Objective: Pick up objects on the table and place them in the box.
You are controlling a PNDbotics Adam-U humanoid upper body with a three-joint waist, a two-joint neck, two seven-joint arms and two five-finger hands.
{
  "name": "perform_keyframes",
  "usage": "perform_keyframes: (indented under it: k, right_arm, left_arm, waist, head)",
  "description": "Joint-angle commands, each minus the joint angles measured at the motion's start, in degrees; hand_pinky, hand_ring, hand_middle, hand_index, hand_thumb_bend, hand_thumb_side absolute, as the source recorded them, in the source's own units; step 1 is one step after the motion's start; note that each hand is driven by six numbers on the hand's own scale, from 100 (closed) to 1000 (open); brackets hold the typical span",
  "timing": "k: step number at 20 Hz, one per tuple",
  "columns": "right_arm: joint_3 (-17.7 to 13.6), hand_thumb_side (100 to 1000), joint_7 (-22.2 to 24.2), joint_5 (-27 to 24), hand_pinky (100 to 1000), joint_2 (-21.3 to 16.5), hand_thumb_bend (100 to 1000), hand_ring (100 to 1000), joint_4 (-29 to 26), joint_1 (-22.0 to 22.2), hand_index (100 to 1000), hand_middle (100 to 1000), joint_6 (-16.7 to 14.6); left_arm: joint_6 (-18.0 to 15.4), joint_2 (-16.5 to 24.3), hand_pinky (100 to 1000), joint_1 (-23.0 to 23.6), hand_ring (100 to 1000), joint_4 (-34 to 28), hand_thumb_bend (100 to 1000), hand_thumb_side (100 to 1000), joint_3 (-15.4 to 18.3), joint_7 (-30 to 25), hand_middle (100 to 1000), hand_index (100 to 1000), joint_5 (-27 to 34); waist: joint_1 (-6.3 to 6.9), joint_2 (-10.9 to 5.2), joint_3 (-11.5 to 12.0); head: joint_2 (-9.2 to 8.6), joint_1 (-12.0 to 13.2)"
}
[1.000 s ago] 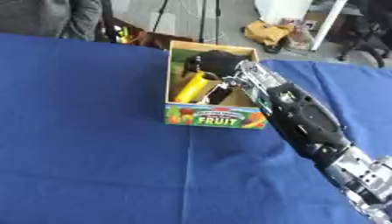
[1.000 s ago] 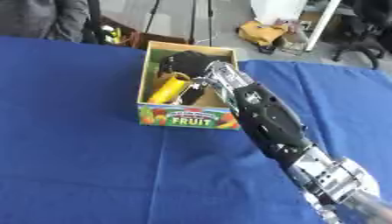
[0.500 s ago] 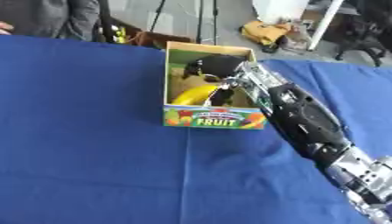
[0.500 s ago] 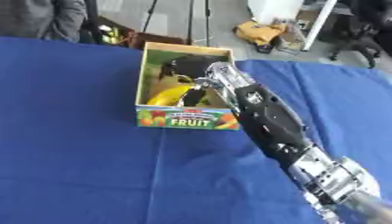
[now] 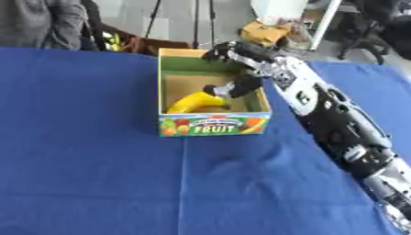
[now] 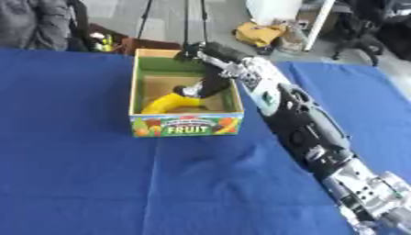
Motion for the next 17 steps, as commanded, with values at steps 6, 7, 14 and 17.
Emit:
perform_keyframes:
  k: [6, 7, 14, 17]
  right_arm:
    - [-2.4, 626, -6.5, -23.5, 700, -4.1, 319, 768, -15.2, 6.1, 874, 653, 8.6]
    - [-2.6, 626, -7.7, -26.8, 698, -4.2, 318, 765, -17.5, 7.5, 876, 651, 9.5]
    - [-5.7, 646, -15.4, -47.3, 691, 1.4, 276, 756, -33.7, 21.4, 876, 652, 13.4]
    - [-6.5, 666, -17.2, -53.7, 689, 4.7, 281, 756, -38.0, 28.1, 880, 660, 13.3]
  left_arm:
    - [-0.2, 0.5, 644, 0.8, 647, -0.8, 274, 1000, 1.4, 1.0, 603, 651, 0.6]
    - [-0.2, 0.6, 644, 0.9, 646, -0.7, 275, 1000, 1.5, 1.1, 603, 651, 0.6]
    - [0.0, 0.7, 645, 1.6, 644, -0.6, 279, 1000, 2.0, 1.6, 601, 651, 0.6]
    - [-0.1, 0.8, 645, 1.8, 644, -0.6, 277, 1000, 2.2, 1.8, 601, 651, 0.7]
  waist:
    - [1.25, -2.32, -5.2]
    - [1.30, -2.47, -6.0]
    - [1.69, -3.38, -11.3]
    - [1.84, -4.00, -12.7]
  head:
    - [1.45, 2.2]
    - [1.60, 2.5]
    - [2.54, 5.1]
    - [2.66, 6.1]
